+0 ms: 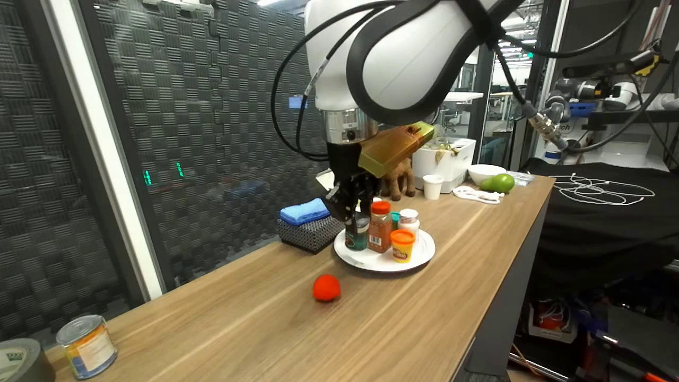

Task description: Put the bottles on the tray

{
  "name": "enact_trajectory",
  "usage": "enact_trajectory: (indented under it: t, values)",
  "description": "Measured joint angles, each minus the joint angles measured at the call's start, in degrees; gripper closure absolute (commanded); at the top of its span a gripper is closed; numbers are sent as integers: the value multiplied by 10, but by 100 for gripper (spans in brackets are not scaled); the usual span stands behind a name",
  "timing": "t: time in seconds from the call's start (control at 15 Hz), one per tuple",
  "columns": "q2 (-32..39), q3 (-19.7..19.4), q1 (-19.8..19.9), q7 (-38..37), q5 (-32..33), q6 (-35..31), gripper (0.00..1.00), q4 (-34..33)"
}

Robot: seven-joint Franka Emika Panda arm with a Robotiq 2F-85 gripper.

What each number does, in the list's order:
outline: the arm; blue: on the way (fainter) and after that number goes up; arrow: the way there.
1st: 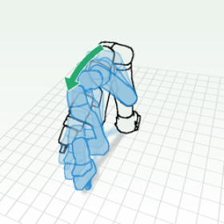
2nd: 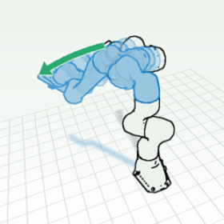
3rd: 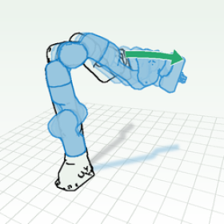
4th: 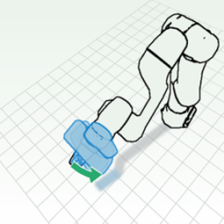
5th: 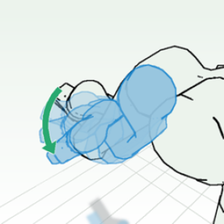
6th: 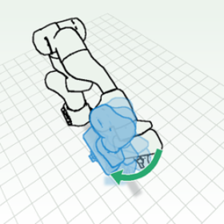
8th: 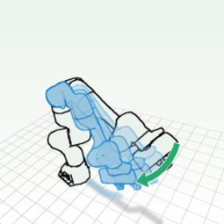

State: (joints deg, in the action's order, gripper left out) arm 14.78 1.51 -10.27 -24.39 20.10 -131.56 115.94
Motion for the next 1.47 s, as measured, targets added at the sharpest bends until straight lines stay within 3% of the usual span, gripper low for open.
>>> enact_trajectory:
  t: [0.87, 0.93, 1.07, 1.27, 1.47]
  values:
    - [94, -23, 3, -15, -3, 32, 82, -86]
    - [97, -23, 3, -15, -3, 34, 33, -88]
    - [100, -24, 3, -15, -5, 38, 26, -91]
    - [103, -23, 3, -14, -12, 39, 3, -92]
    - [102, -23, 2, -14, -14, 39, 0, -92]
